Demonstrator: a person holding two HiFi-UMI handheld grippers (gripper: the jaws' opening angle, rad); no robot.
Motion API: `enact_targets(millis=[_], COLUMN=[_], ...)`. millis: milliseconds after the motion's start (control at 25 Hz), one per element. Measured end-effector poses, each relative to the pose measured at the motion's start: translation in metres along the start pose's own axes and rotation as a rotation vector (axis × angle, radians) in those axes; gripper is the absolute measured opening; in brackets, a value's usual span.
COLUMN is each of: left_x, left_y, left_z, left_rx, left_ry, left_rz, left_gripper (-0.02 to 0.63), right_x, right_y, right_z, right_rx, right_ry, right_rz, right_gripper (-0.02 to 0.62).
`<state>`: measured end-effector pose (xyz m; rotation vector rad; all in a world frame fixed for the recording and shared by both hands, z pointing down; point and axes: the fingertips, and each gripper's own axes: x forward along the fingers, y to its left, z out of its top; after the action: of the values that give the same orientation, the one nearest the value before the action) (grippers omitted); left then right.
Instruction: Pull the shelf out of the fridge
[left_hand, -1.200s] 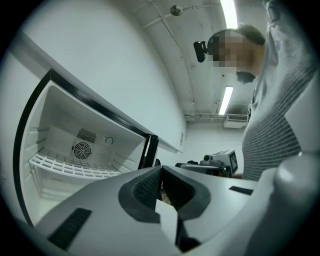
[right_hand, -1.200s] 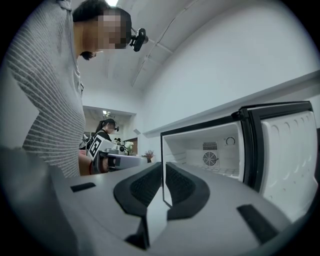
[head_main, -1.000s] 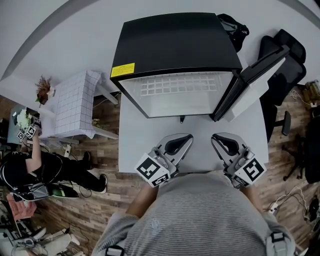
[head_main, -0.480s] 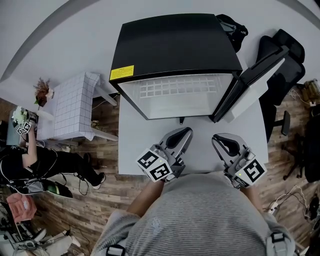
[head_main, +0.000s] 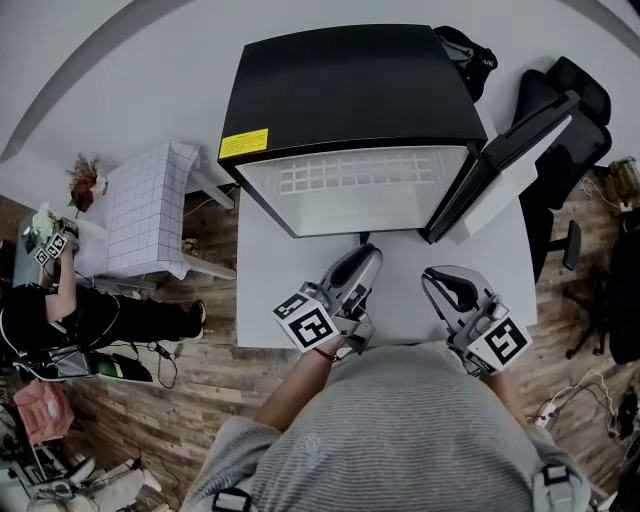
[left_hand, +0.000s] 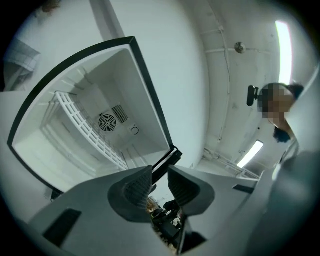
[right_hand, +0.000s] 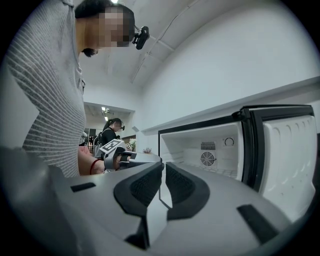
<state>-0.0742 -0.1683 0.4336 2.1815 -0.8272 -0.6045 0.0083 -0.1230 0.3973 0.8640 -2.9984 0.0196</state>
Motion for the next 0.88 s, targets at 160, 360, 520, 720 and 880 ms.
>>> enact_targets(millis=[160,360,520,720,880], left_x=[0.004,0.008,0.011,0.016,0.02], left_y=[0.014,0.038,0.055,0.074,0.097], left_z=[0.002,-0.002,-0.008,0.001,0.006], left_rx=[-0.115,-0.239,-0.381,-0.396,-0.427], left_ry=[-0.043,-0.092,-0.136,-0.178,-0.215], left_rz=[0.026,0.082,0.111,0.13,0.175], left_gripper=[0.106,0.112,0.12,0.126,0.14], right_x=[0.0,-0.004,-0.005,-0.008,-0.012], right_y=[-0.001,-0.003,-0.004,-0.006,-0.007], right_z=[0.001,0.002,0.002,0.002,0.003], right_rx=[-0.005,-0.006,-0.009,-0.009,-0.015], right_ry=[-0.006,0.003,0.002,0.02,-0.002], right_rz=[-0.006,-0.009,-0.011,-0.023,-0.018], right_gripper=[0.014,0.014,0.014,0.014,0.014])
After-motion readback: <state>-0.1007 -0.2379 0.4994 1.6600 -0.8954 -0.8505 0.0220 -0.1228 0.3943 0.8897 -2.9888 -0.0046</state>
